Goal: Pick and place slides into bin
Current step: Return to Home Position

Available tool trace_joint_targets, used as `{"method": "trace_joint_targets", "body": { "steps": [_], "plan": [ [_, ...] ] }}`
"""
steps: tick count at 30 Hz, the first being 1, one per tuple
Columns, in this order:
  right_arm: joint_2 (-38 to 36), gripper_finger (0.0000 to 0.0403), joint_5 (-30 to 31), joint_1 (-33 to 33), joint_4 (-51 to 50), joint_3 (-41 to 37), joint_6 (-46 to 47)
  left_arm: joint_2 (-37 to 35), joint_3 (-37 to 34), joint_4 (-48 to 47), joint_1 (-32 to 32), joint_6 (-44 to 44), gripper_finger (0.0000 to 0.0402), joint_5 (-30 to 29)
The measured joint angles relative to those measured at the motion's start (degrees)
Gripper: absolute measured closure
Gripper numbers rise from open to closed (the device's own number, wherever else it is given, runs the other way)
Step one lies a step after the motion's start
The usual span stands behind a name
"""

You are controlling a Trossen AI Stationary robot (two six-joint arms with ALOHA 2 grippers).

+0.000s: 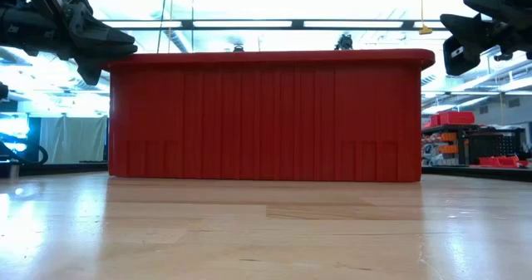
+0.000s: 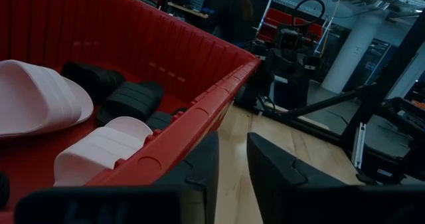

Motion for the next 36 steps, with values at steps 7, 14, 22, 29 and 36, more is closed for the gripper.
{"method": "trace_joint_targets", "body": {
  "steps": [7, 14, 22, 29, 36],
  "plan": [
    [0.00, 0.0243, 0.02, 0.00, 0.00, 0.00, 0.00, 0.00, 0.00, 0.00, 0.00, 0.00, 0.0311, -0.02],
    [0.00, 0.0243, 0.01, 0.00, 0.00, 0.00, 0.00, 0.00, 0.00, 0.00, 0.00, 0.00, 0.0320, -0.02],
    [0.00, 0.0243, 0.00, -0.01, 0.01, 0.00, 0.00, 0.00, 0.00, 0.00, 0.00, 0.00, 0.0314, -0.02],
    [0.00, 0.0243, 0.00, 0.00, 0.02, 0.00, 0.00, 0.00, 0.00, 0.00, 0.00, -0.01, 0.0312, -0.02],
    [0.00, 0.0243, 0.00, 0.00, 0.01, 0.00, 0.00, 0.00, 0.00, 0.00, 0.00, -0.02, 0.0321, -0.02]
  ]
}}
